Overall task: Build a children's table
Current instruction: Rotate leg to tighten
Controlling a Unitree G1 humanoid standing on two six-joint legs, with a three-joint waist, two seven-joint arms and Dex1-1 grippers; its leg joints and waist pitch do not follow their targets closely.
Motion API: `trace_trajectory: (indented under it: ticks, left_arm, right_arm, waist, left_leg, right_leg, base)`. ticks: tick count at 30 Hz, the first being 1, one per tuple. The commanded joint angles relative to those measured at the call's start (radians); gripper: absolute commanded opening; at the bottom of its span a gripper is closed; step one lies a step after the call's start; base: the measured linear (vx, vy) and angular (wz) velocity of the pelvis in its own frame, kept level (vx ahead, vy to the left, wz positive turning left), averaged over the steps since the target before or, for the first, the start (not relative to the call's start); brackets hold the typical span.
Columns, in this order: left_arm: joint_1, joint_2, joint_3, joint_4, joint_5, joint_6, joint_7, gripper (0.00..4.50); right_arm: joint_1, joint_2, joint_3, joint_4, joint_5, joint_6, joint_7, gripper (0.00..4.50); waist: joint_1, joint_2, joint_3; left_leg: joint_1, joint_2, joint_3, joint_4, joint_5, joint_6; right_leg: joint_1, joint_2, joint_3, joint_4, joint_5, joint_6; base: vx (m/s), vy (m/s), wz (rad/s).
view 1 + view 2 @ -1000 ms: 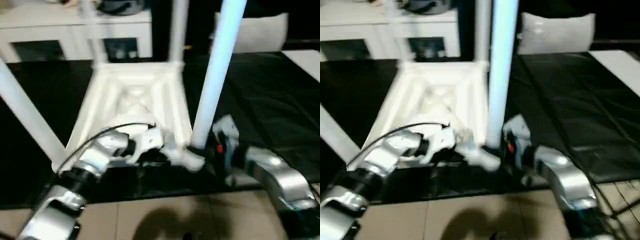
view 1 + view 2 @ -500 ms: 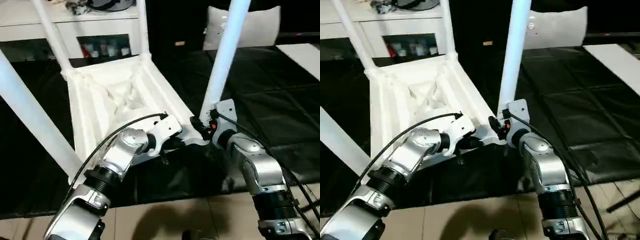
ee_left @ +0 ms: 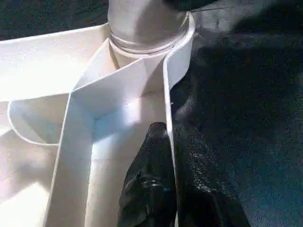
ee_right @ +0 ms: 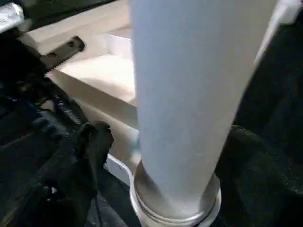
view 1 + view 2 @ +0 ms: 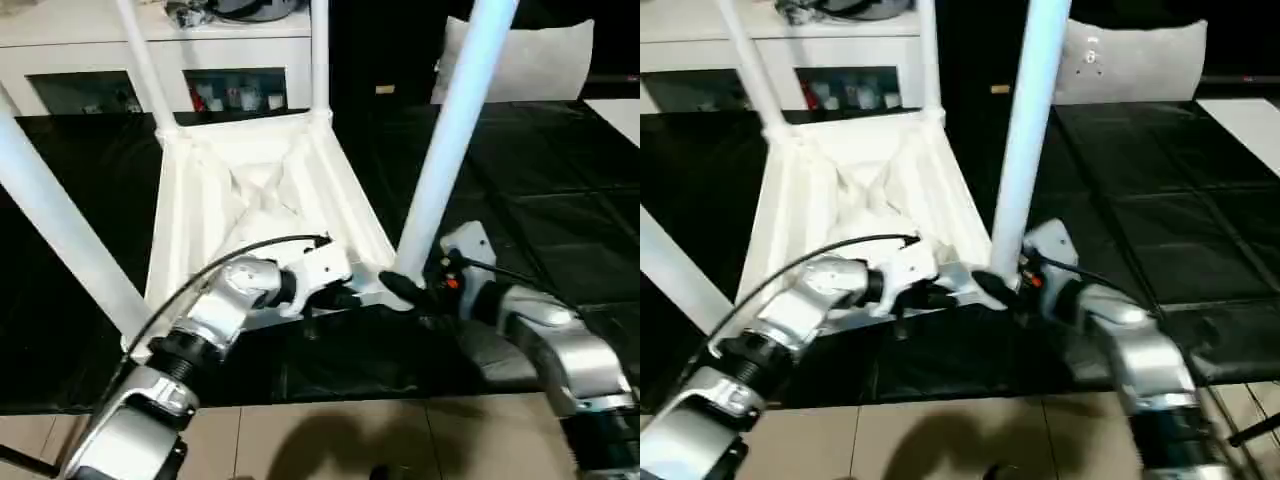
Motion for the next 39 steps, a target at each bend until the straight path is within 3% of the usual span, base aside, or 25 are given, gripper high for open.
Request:
trace_trajectory:
  ticks: [1, 3, 5, 7, 9, 14, 23, 31, 36, 39]
  left_arm:
    - [-0.018, 0.018, -0.031, -0.010, -0.010, -0.071, -0.070, 0.00]
    - [0.000, 0.060, -0.073, -0.015, -0.025, -0.155, -0.198, 0.00]
    - [0.007, 0.080, -0.090, -0.022, -0.032, -0.191, -0.260, 0.00]
    - [0.008, 0.088, -0.096, -0.023, -0.036, -0.211, -0.290, 0.00]
    - [0.006, 0.104, -0.102, -0.033, -0.044, -0.222, -0.330, 0.00]
    - [0.002, 0.122, -0.116, -0.045, -0.057, -0.246, -0.385, 0.00]
    - [0.005, 0.120, -0.126, -0.051, -0.069, -0.269, -0.433, 0.00]
    - [0.005, 0.123, -0.124, -0.039, -0.072, -0.270, -0.428, 0.00]
    - [0.023, 0.110, -0.107, -0.061, -0.090, -0.203, -0.401, 0.00]
    - [0.030, 0.057, -0.061, -0.089, -0.097, -0.075, -0.268, 0.00]
  right_arm:
    - [0.005, -0.045, 0.010, -0.016, 0.024, -0.005, 0.071, 4.38]
    - [0.007, -0.141, 0.036, -0.018, 0.057, 0.002, 0.238, 4.38]
    - [0.007, -0.177, 0.054, -0.021, 0.080, 0.015, 0.317, 4.38]
    - [0.007, -0.192, 0.064, -0.022, 0.089, 0.024, 0.353, 4.11]
    - [0.009, -0.207, 0.076, -0.032, 0.107, 0.046, 0.400, 4.01]
    - [0.007, -0.215, 0.095, -0.038, 0.123, 0.057, 0.430, 3.55]
    - [0.017, -0.218, 0.119, -0.051, 0.156, 0.094, 0.492, 2.79]
    - [0.034, -0.212, 0.131, -0.072, 0.165, 0.100, 0.499, 2.21]
    - [0.049, -0.176, 0.117, -0.100, 0.184, 0.115, 0.456, 2.14]
    - [0.041, -0.065, 0.092, -0.074, 0.096, 0.096, 0.215, 2.12]
  waist:
    - [0.003, -0.013, -0.072]
    - [0.009, -0.012, -0.073]
    - [0.017, -0.019, -0.073]
    - [0.025, -0.014, -0.073]
    - [0.034, -0.019, -0.073]
    - [0.054, -0.020, -0.070]
    - [0.055, -0.022, -0.066]
    - [0.054, -0.023, -0.068]
    - [0.051, -0.021, -0.066]
    - [0.044, -0.016, -0.062]
  left_leg:
    - [-0.010, 0.005, 0.016, -0.066, -0.145, 0.109]
    - [-0.007, 0.007, 0.017, -0.064, -0.146, 0.121]
    - [-0.011, 0.010, 0.019, -0.064, -0.126, 0.135]
    - [-0.009, 0.013, 0.020, -0.064, -0.127, 0.138]
    - [-0.005, 0.014, 0.021, -0.064, -0.129, 0.131]
    - [-0.001, 0.015, 0.024, -0.068, -0.144, 0.101]
    - [-0.003, 0.008, 0.024, -0.067, -0.164, 0.080]
    - [-0.006, 0.008, 0.022, -0.067, -0.154, 0.078]
    - [-0.005, 0.006, 0.022, -0.068, -0.166, 0.072]
    - [-0.005, 0.003, 0.021, -0.070, -0.188, 0.056]
  right_leg:
    - [0.078, -0.038, 0.037, -0.061, -0.337, -0.160]
    - [0.076, -0.039, 0.039, -0.059, -0.315, -0.174]
    - [0.077, -0.040, 0.043, -0.051, -0.273, -0.194]
    - [0.076, -0.040, 0.041, -0.049, -0.274, -0.200]
    - [0.074, -0.040, 0.041, -0.050, -0.293, -0.199]
    - [0.069, -0.041, 0.047, -0.051, -0.338, -0.182]
    - [0.066, -0.039, 0.045, -0.064, -0.447, -0.124]
    - [0.067, -0.038, 0.044, -0.062, -0.441, -0.118]
    - [0.066, -0.037, 0.043, -0.067, -0.466, -0.105]
    - [0.062, -0.037, 0.040, -0.071, -0.510, -0.092]
  base:
    - [0.000, 0.000, 0.00]
    - [0.000, 0.000, 0.00]
    - [0.000, 0.000, 0.00]
    - [0.000, 0.000, 0.00]
    - [0.000, 0.000, 0.00]
    - [0.000, 0.000, 0.00]
    - [0.000, 0.000, 0.00]
    - [0.000, 0.000, 0.00]
    - [0.000, 0.000, 0.00]
    - [0.000, 0.000, 0.00]
